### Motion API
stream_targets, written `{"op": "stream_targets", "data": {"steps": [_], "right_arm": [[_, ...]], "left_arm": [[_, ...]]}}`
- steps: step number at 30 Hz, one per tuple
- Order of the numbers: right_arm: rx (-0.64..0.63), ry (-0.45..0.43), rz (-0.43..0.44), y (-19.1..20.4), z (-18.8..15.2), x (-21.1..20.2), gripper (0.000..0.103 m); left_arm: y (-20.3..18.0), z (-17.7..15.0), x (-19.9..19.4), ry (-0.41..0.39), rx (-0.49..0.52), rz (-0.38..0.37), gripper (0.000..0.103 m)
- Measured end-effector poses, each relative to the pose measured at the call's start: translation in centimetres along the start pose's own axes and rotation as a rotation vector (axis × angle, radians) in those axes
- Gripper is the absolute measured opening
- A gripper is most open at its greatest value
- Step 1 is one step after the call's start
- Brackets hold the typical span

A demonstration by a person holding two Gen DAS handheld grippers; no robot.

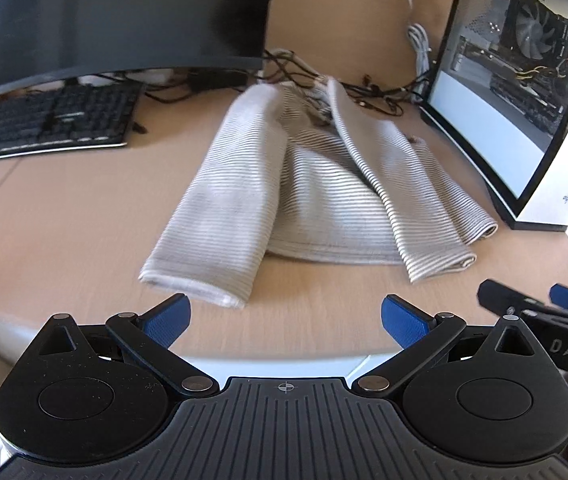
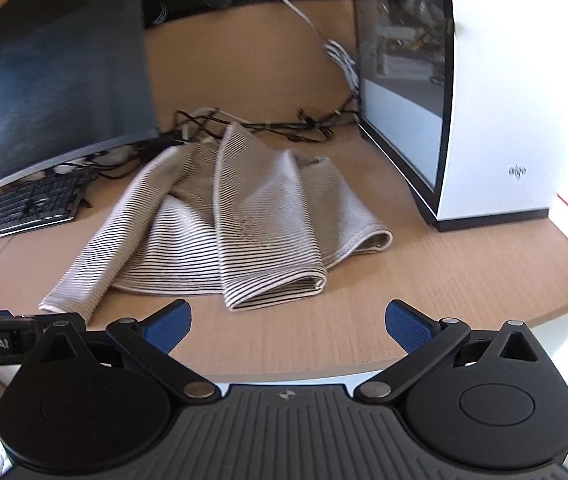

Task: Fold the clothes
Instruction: 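Grasp the striped sweater with the left gripper and lift it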

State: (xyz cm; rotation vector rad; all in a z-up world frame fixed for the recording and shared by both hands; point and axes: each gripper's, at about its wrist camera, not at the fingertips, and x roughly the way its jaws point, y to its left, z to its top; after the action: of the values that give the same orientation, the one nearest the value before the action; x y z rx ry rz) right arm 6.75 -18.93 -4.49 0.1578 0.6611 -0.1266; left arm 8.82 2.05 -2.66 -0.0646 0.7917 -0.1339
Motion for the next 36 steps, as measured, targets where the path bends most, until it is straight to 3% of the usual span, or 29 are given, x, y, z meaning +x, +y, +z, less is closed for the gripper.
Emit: {"op": "stream_targets", "data": {"steps": [12,20,26,29,36], "right_arm": [[0.154,0.117,-0.156,2.2,2.6,5.9,0.103],[0.248,0.179,-0.183,2.2,4.2,7.4,0.103],[0.222,0.183,-0.141,1.6,6.7,9.7,0.103],[0.218,0.187,-0.055,1.3,8.4,12.5,0.103],[0.185,0.231,0.165,0.8,11.8,21.3,0.103]], "left_arm": [[5.1,6.8,7.5,0.080,-0.015,-0.262,0.103],[4.8,10.8,13.0,0.123,-0.006,-0.424,0.103],[5.7,10.6,15.1,0.167,-0.026,-0.378,0.103],[6.0,10.6,15.2,0.173,-0.028,-0.332,0.103],[6.5,10.8,15.3,0.184,-0.014,-0.120,0.103]]}}
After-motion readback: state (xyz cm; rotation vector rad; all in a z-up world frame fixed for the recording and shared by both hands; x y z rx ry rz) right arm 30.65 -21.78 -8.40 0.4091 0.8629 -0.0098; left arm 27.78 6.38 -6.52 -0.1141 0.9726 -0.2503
